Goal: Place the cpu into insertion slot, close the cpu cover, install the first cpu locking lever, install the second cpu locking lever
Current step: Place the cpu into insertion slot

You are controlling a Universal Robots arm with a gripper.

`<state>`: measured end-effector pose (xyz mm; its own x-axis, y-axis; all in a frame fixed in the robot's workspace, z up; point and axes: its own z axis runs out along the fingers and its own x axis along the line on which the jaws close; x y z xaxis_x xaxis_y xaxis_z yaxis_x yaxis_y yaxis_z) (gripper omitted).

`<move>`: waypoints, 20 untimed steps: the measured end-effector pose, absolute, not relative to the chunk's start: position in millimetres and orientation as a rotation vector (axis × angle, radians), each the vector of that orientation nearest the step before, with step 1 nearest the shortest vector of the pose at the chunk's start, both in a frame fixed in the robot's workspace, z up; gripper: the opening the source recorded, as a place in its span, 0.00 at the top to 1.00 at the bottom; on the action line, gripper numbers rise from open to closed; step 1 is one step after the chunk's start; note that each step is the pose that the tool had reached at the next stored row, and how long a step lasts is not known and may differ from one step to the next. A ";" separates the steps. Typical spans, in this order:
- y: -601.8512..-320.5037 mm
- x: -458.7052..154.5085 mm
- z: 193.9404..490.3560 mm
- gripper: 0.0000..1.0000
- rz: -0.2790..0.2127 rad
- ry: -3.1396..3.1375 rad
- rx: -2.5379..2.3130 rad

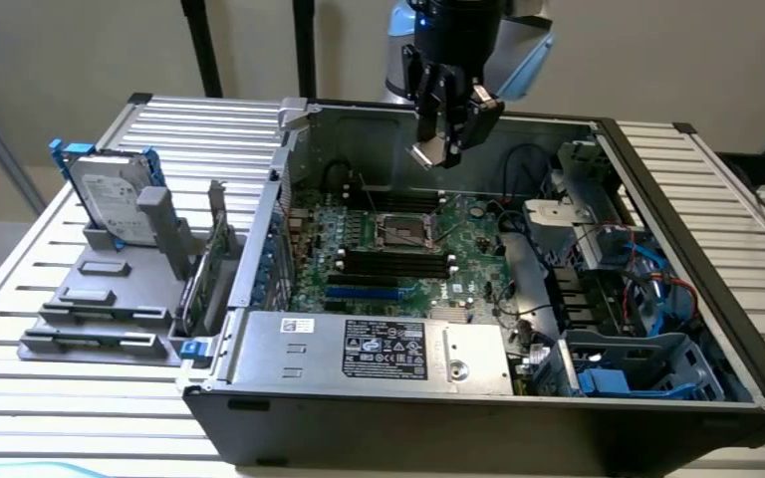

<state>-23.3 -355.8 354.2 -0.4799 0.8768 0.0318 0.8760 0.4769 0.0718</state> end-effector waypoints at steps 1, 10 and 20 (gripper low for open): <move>-355.8 -23.5 354.0 0.46 0.121 2.685 1.610; -355.6 -24.5 352.1 0.46 0.108 2.624 1.729; -355.6 -24.5 349.6 0.46 0.093 2.527 1.886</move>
<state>-24.5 -355.6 349.6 -0.2854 0.9573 0.0456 0.9581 0.2838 0.0393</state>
